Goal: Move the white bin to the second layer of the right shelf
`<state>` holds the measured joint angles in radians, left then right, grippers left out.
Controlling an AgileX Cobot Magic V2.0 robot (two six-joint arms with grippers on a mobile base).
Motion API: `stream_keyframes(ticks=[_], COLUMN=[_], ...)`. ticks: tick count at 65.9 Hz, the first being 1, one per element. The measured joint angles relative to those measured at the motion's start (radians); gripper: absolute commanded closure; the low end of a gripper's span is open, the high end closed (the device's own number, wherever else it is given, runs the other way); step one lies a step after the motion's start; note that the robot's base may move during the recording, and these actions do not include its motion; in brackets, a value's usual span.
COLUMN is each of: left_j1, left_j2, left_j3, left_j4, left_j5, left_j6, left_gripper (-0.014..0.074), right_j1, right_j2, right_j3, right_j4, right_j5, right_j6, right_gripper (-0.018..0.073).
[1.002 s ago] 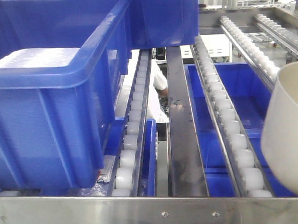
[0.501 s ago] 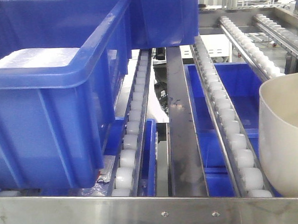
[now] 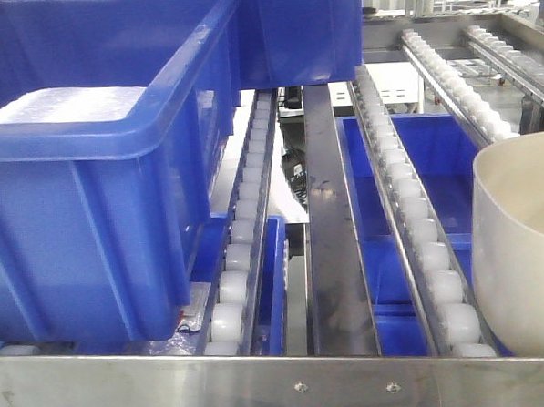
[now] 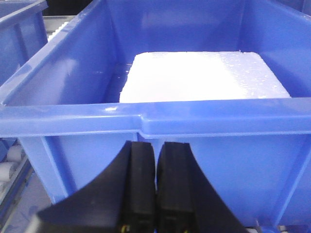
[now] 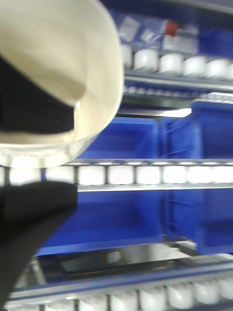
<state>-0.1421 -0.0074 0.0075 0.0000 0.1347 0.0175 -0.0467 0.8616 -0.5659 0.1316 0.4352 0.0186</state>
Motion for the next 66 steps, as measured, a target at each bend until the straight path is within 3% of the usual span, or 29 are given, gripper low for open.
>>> stream_keyframes(ticks=[12,34,66], left_j1=[0.000,0.000,0.000], left_j2=[0.000,0.000,0.000], left_j3=[0.000,0.000,0.000], left_j4=[0.000,0.000,0.000], left_j5=[0.000,0.000,0.000], left_j6=[0.000,0.000,0.000], left_gripper=[0.0512,0.0512,0.0512], right_j1=[0.000,0.000,0.000], right_j2=[-0.118,-0.381,-0.398], right_j3=[0.060,0.231,0.254], right_j4=[0.000,0.000,0.001], right_j5=[-0.084,-0.363,-0.380], right_j6=[0.000,0.000,0.001], right_gripper=[0.0517,0.0509,0.0511])
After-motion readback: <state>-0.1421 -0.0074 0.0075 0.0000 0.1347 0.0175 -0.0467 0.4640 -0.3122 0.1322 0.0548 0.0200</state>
